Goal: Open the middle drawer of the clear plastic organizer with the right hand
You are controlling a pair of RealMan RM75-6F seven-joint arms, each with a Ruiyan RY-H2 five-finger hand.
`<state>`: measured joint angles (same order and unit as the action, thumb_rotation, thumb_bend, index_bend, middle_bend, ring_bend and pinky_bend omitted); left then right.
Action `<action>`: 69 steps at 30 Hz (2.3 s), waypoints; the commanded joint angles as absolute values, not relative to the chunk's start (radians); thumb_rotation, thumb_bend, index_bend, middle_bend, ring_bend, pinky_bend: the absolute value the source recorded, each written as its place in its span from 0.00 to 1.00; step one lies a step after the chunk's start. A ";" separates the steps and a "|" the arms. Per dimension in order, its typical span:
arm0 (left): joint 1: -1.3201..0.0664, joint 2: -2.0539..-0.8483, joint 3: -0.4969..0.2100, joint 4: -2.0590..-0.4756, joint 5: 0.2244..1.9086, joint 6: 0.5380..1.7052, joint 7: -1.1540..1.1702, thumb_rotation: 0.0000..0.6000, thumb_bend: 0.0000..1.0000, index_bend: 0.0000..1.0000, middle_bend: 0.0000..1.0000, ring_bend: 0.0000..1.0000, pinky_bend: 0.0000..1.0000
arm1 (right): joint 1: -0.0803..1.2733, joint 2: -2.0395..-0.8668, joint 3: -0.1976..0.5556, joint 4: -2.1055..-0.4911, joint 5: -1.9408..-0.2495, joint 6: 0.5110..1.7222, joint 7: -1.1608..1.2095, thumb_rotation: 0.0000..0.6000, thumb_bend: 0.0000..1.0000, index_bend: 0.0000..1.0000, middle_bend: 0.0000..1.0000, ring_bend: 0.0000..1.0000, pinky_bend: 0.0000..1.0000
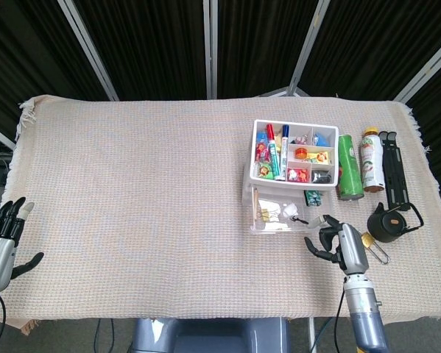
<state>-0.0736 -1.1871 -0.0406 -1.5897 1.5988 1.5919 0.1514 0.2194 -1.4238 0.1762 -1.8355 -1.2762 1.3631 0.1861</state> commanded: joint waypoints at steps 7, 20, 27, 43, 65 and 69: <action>-0.074 -1.187 -0.041 -1.591 1.599 1.593 0.152 1.00 0.17 0.00 0.00 0.00 0.00 | 0.208 -1.414 0.169 -1.846 -1.289 1.369 0.196 1.00 0.22 0.50 0.66 0.73 0.66; -0.070 -1.184 -0.042 -1.596 1.604 1.603 0.152 1.00 0.17 0.00 0.00 0.00 0.00 | 0.177 -1.391 0.122 -1.881 -1.356 1.383 0.218 1.00 0.16 0.13 0.64 0.72 0.65; -0.068 -1.183 -0.043 -1.597 1.605 1.608 0.152 1.00 0.17 0.00 0.00 0.00 0.00 | 0.150 -1.378 0.092 -1.883 -1.427 1.427 0.236 1.00 0.13 0.14 0.64 0.72 0.65; -0.065 -1.179 -0.047 -1.599 1.604 1.616 0.149 1.00 0.17 0.00 0.00 0.00 0.00 | 0.216 -1.267 0.233 -2.042 -1.381 1.449 -0.127 1.00 0.01 0.32 0.92 0.95 0.76; -0.068 -1.178 -0.051 -1.594 1.596 1.610 0.143 1.00 0.17 0.00 0.00 0.00 0.00 | 0.438 -1.339 0.264 -1.924 -1.196 1.272 -0.570 1.00 0.00 0.47 1.00 1.00 0.77; -0.068 -1.177 -0.051 -1.594 1.596 1.609 0.141 1.00 0.17 0.00 0.00 0.00 0.00 | 0.451 -1.358 0.256 -1.901 -1.191 1.274 -0.584 1.00 0.00 0.49 1.00 1.00 0.77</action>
<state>-0.0678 -1.1773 -0.0506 -1.5940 1.5959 1.6086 0.1413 0.4476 -1.3542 0.2581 -1.9056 -1.1937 1.2734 -0.5809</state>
